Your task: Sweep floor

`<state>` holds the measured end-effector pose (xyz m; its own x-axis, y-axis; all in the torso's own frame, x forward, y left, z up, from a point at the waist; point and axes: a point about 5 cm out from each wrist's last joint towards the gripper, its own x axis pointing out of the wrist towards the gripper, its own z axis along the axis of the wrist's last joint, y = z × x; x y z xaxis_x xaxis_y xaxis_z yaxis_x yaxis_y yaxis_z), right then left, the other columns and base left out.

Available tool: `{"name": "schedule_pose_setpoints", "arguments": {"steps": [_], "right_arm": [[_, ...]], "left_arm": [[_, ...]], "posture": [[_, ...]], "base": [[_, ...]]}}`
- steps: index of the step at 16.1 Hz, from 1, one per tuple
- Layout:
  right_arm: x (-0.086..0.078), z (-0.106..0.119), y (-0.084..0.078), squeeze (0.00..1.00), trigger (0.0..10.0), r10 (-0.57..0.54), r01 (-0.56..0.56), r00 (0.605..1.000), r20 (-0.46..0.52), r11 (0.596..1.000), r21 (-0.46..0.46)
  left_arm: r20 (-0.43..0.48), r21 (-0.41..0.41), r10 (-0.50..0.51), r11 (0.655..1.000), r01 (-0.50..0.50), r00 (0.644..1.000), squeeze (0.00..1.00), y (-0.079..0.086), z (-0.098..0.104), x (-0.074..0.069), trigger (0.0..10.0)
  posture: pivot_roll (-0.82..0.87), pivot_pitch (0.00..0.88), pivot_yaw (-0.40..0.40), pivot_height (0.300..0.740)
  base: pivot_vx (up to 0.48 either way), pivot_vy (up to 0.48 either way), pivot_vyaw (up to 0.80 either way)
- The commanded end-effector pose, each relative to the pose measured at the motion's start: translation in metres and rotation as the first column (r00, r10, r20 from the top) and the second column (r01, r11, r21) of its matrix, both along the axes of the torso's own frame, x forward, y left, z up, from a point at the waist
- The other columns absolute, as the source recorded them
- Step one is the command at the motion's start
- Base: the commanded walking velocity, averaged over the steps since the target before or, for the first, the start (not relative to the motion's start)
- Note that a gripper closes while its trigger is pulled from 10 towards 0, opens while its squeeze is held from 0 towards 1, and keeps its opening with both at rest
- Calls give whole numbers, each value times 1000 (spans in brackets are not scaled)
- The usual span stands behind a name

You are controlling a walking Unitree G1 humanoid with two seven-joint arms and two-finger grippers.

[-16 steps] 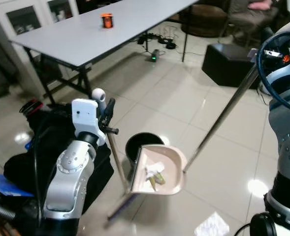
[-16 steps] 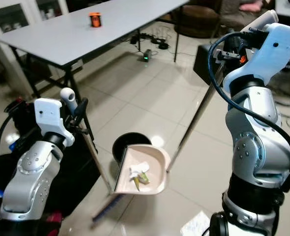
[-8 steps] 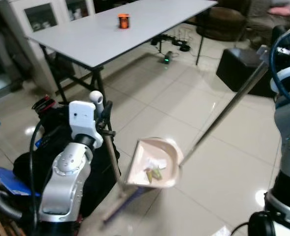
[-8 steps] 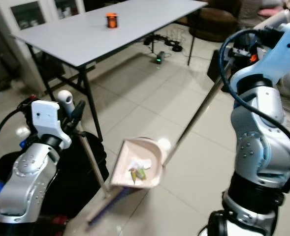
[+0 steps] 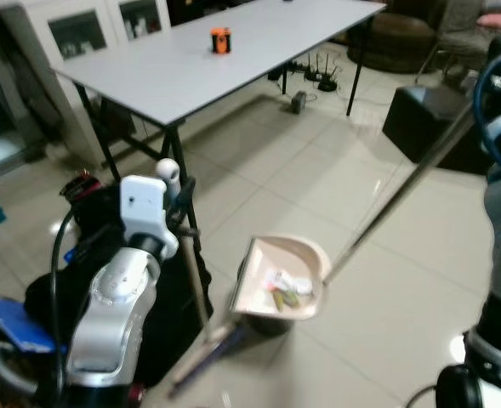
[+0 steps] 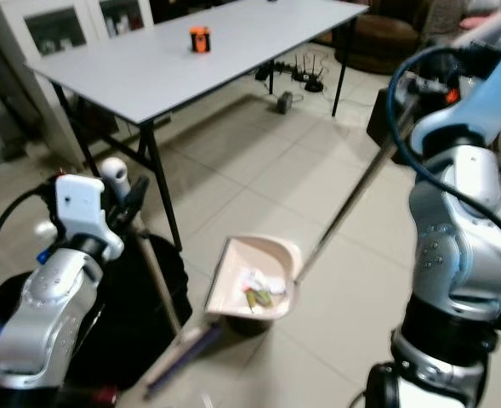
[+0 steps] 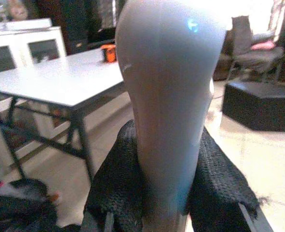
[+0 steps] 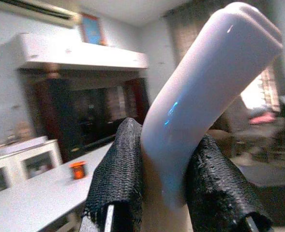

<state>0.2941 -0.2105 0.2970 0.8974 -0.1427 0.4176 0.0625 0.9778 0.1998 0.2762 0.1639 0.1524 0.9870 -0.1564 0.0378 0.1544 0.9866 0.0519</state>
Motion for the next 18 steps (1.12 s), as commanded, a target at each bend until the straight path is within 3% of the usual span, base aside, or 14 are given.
{"name": "schedule_pose_setpoints", "arguments": {"steps": [1, 8, 11, 15, 17, 18], "right_arm": [[-3, 8, -5, 0, 10000, -20, 20, 998, 54, 1000, 3], [0, 10, -12, 0, 10000, -80, 85, 991, 109, 996, -42], [5, 5, -9, 0, 10000, -102, 110, 987, 122, 992, -63], [16, 2, 15, 0, 10000, -69, 98, 982, 175, 982, -161], [21, 0, 36, 0, 10000, 0, 49, 978, 208, 972, -231], [22, -3, 52, 0, 10000, 55, 23, 971, 233, 947, -322]], "left_arm": [[35, 17, -6, 1000, 5, 999, 0, -1, 8, 1, 10000], [26, 19, -13, 1000, 12, 1000, 0, -3, 8, 2, 10000], [2, 29, -17, 999, 17, 1000, 0, -4, 4, 1, 10000], [7, 33, -14, 999, 14, 1000, 0, -3, 4, 2, 10000], [11, 33, -5, 999, 5, 1000, 0, -3, 4, 3, 10000], [12, 34, -4, 999, 4, 1000, 0, -3, 4, 3, 10000]], "posture": [[-86, 0, 32, 740], [-88, 6, 38, 740], [-84, 7, 38, 740], [-79, 5, 40, 740], [-77, 5, 40, 740], [-74, 3, 39, 740]], "base": [[345, 0, 0], [342, 0, 0], [0, 0, 0], [0, 0, 0], [0, 0, 0], [0, 0, 0]]}}
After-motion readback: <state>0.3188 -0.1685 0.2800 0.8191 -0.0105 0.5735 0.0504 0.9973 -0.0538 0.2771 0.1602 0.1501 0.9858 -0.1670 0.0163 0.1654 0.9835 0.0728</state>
